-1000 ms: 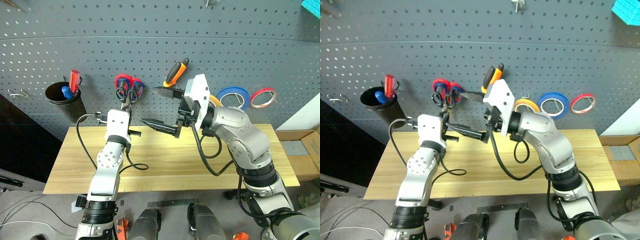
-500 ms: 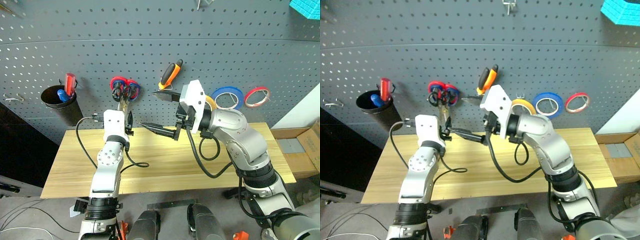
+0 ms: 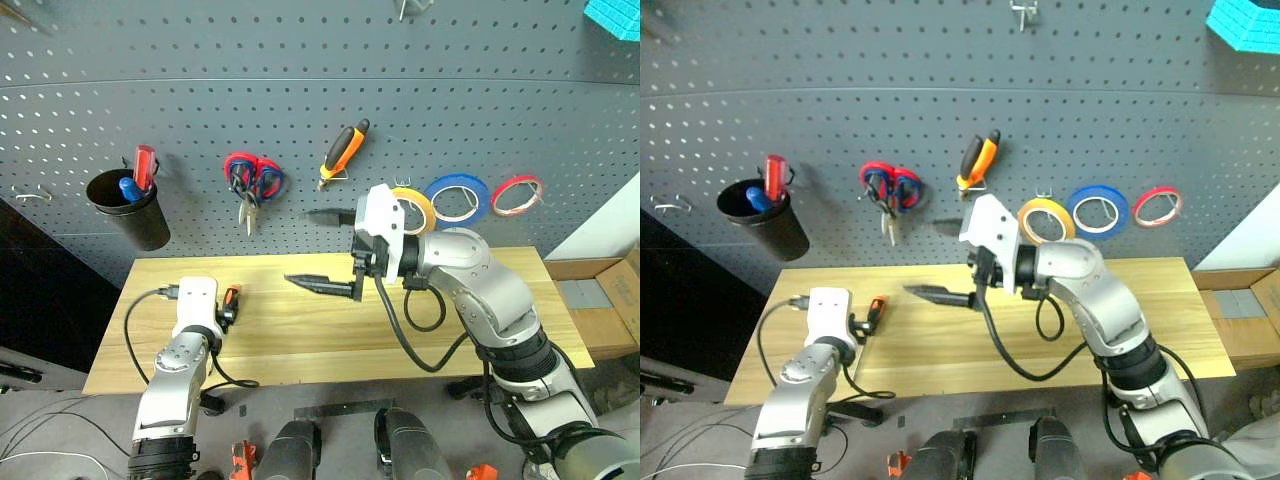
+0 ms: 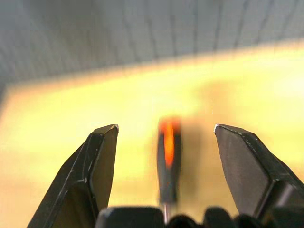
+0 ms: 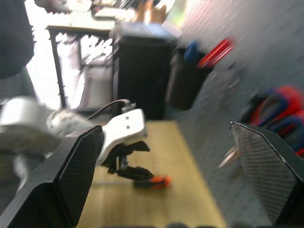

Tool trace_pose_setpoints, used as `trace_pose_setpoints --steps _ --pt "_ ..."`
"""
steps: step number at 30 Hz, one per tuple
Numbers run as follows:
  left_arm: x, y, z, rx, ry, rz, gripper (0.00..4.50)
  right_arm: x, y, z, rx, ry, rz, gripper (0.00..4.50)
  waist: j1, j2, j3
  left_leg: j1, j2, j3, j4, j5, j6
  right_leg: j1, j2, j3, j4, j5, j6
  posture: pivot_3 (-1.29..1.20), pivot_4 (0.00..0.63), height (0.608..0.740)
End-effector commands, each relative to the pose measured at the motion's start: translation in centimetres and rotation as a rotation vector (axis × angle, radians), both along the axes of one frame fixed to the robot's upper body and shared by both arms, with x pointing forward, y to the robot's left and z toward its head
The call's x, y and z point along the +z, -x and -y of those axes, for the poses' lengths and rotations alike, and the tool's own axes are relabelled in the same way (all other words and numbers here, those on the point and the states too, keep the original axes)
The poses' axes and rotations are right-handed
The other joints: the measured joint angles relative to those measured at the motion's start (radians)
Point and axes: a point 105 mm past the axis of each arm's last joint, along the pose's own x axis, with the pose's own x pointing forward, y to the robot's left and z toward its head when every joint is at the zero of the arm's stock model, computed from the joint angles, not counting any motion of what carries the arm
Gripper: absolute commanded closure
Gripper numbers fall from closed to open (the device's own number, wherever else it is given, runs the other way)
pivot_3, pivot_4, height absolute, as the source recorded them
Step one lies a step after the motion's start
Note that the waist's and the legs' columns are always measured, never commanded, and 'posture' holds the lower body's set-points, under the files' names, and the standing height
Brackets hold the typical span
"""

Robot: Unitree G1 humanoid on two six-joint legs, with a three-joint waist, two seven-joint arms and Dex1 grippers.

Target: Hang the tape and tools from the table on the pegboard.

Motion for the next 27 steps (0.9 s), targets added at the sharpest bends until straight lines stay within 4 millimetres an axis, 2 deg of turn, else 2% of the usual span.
trace_pose_setpoints --steps 1,4,8,9,11,14,21,24,27 --pt "-0.2 -0.9 -0.6 0.002 0.001 -0.079 1.07 -2.5 0.3 0.1 -0.007 0.093 -0.04 0.0 0.005 -0.001 0.0 0.0 0.0 0.0 0.0 0.0 0.0 0.0 -0.001 0.0 0.0 0.0 0.0 0.0 0.183 0.74" --pt "-1.3 -1.5 -1.1 -0.01 -0.005 -0.15 1.07 -5.4 0.1 0.5 -0.035 0.174 -0.064 0.0 0.009 -0.002 -0.001 0.001 0.0 0.0 0.0 0.0 0.0 0.0 -0.002 0.0 0.001 0.0 0.0 -0.01 0.181 0.74" --pt "-1.7 -2.2 -2.1 0.013 0.0 -0.187 1.07 -7.4 -0.1 0.9 -0.074 0.204 -0.105 0.0 0.008 -0.002 -0.002 0.002 0.0 0.002 -0.001 0.0 -0.001 0.0 -0.002 0.001 0.0 0.0 0.0 -0.02 0.18 0.74" --pt "-2.4 -2.1 -2.6 0.035 0.005 -0.234 1.07 -7.7 -0.1 1.0 -0.082 0.209 -0.115 0.0 0.008 -0.002 -0.002 0.002 0.0 0.002 -0.001 0.0 -0.001 0.0 -0.003 0.001 0.0 0.0 0.0 -0.02 0.18 0.74" --pt "-3.4 -1.9 -3.1 0.064 0.02 -0.288 1.07 -8.0 0.0 1.0 -0.089 0.211 -0.122 0.0 0.007 -0.002 -0.002 0.002 0.0 0.002 -0.001 0.0 -0.001 0.0 -0.003 0.001 0.0 0.0 0.0 -0.03 0.181 0.74" --pt "-4.5 -2.1 -2.6 0.023 0.036 -0.324 1.07 -8.2 0.1 0.8 -0.099 0.213 -0.131 0.0 0.008 -0.002 -0.002 0.003 0.0 0.002 0.0 0.0 -0.001 0.0 -0.003 0.001 0.001 0.0 0.0 -0.03 0.18 0.74" --pt "-4.9 -2.8 -1.4 -0.025 0.025 -0.353 1.07 -8.6 0.0 0.9 -0.115 0.234 -0.119 0.0 0.008 -0.002 -0.004 0.006 0.0 0.002 -0.001 0.0 -0.001 0.004 -0.004 0.001 0.001 0.0 0.0 -0.04 0.186 0.74" --pt "-5.2 -2.1 -1.4 -0.026 0.017 -0.403 1.64 -8.4 -0.1 0.9 -0.123 0.23 -0.115 0.0 0.006 -0.002 -0.005 0.006 0.0 0.002 -0.001 0.0 -0.001 0.004 -0.004 0.001 0.001 0.0 0.0 -0.04 0.185 0.74" --pt "-5.0 -1.5 -1.8 -0.021 0.001 -0.412 2.69 -8.3 -0.2 0.9 -0.128 0.229 -0.111 0.0 0.001 -0.002 -0.007 0.006 0.0 0.002 -0.001 0.0 -0.001 0.004 -0.004 0.001 0.001 0.0 0.0 -0.03 0.179 0.74"
